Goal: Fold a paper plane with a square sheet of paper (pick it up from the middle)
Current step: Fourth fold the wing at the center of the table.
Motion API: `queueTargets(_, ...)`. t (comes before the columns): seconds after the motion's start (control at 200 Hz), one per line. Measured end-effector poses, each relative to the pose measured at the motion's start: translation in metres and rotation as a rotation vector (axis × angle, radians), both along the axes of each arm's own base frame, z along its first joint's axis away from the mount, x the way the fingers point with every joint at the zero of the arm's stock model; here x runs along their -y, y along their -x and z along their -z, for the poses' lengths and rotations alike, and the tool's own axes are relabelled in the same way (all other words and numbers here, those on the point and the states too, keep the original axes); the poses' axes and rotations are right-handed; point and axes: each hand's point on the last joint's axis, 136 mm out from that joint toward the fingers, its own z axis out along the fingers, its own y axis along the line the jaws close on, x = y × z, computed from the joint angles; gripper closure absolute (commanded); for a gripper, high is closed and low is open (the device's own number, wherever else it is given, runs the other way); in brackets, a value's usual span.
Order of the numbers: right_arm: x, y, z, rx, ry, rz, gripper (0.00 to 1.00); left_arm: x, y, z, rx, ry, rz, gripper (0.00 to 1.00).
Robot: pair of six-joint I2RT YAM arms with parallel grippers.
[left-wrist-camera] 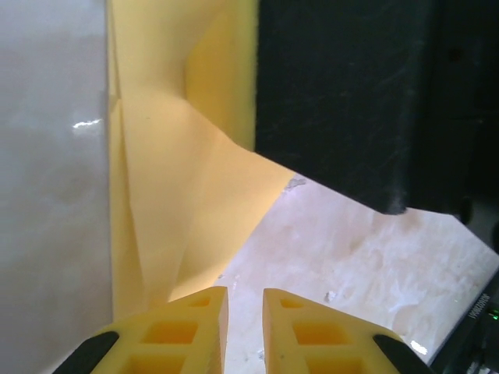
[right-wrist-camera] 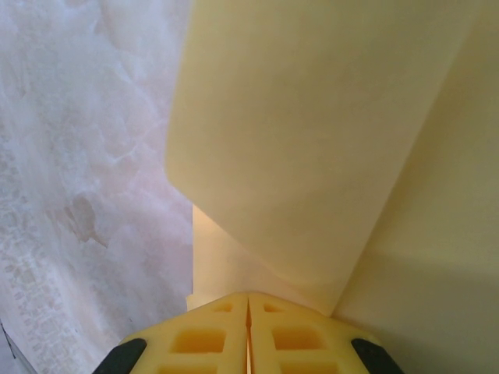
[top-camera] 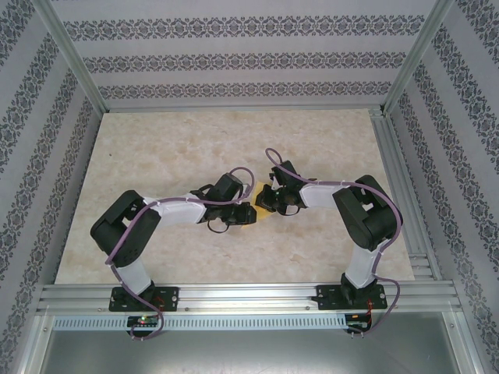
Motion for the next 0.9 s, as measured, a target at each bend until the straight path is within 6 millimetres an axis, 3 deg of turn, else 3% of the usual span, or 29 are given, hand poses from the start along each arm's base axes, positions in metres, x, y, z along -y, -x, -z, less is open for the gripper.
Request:
queueTargets(0.265, 0.0, 0.0, 0.0, -0.006, -0.002, 0.007, 0.91, -0.009, -0.002, 0.012, -0.013, -0.073, -0.021, 0.8)
queueTargets(0.904, 0.0, 0.0, 0.0, -0.009, -0.003, 0.012, 0.91, -0.014, -0.002, 0.02, -0.015, -0.111, -0.024, 0.8)
